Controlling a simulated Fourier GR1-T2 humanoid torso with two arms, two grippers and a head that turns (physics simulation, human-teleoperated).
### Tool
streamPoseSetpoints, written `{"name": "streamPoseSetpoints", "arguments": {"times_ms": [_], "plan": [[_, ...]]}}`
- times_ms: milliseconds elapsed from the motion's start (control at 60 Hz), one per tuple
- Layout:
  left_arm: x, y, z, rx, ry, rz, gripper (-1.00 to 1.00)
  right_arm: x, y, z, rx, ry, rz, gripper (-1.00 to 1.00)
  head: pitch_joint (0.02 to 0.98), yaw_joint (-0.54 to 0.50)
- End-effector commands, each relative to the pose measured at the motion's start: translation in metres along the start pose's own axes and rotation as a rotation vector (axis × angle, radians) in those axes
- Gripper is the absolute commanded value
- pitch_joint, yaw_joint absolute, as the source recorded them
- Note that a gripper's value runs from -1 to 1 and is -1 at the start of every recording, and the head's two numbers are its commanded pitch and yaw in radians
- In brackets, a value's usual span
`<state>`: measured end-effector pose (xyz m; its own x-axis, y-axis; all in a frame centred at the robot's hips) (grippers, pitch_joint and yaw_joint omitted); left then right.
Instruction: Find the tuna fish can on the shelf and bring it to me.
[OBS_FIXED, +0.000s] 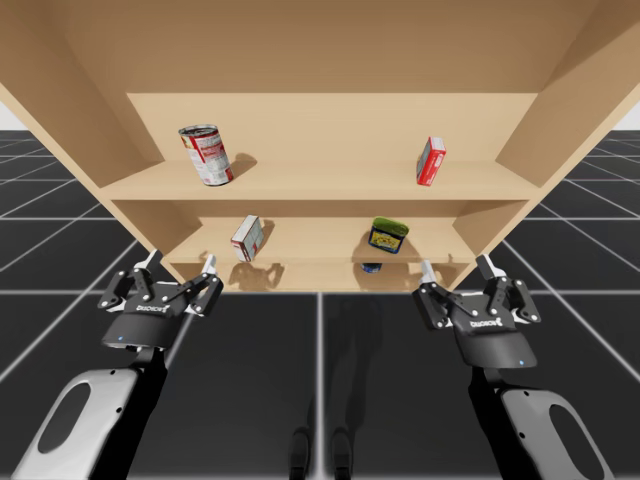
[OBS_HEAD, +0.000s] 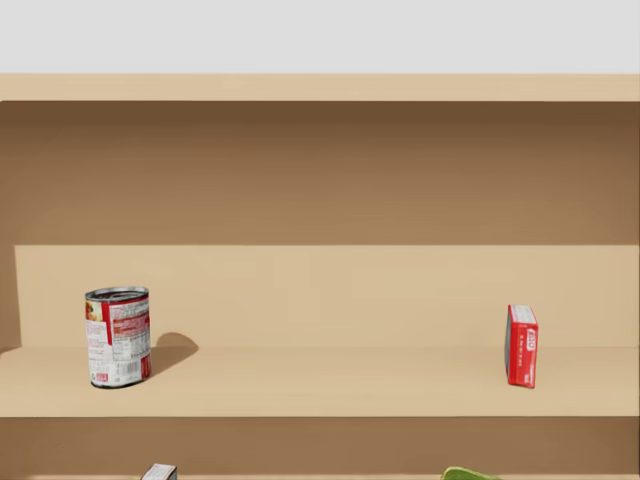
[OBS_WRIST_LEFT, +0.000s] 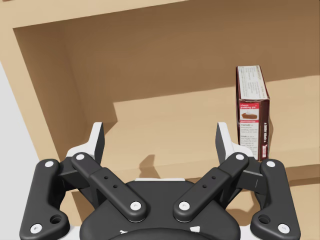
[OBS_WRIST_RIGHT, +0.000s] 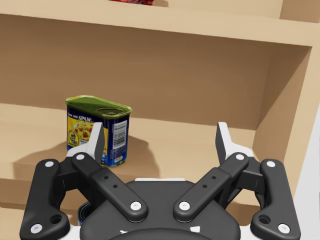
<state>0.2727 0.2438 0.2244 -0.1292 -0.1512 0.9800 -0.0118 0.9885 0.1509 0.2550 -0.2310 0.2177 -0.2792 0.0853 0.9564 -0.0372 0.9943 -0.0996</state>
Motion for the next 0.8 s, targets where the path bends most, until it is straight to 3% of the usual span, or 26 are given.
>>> {"name": "streamPoseSetpoints", "arguments": {"times_ms": [17,50,100,183,600,800], "plan": [[0.0,-0.0002,0.0004,-0.001,0.001,-0.002,-1.0,-0.0005,0.0018,0.0028,-0.004,0.007,-0.034,-1.0,0.109,0.0],[0.0,-0.0002,0.0004,-0.001,0.001,-0.001,-1.0,0.0002,0.0019,0.0031,0.012,0.009,-0.036,-1.0,0.111,0.0],[0.0,-0.0001,0.0004,0.0,0.003,-0.001,-1.0,0.001,0.0024,0.0019,0.058,0.025,-0.067,-1.0,0.121,0.0],[0.0001,0.0,0.0004,0.0,0.004,0.0,-1.0,0.0021,-0.0001,0.0025,0.079,0.048,-0.078,-1.0,0.16,0.0],[-0.0002,0.0015,-0.0004,-0.005,0.013,-0.004,-1.0,0.0014,-0.0013,0.0013,0.071,0.036,-0.044,-1.0,0.443,-0.01],[0.0,0.0018,-0.0004,-0.008,0.011,-0.01,-1.0,0.0008,-0.0016,0.0012,0.073,0.032,-0.03,-1.0,0.577,-0.06]]}}
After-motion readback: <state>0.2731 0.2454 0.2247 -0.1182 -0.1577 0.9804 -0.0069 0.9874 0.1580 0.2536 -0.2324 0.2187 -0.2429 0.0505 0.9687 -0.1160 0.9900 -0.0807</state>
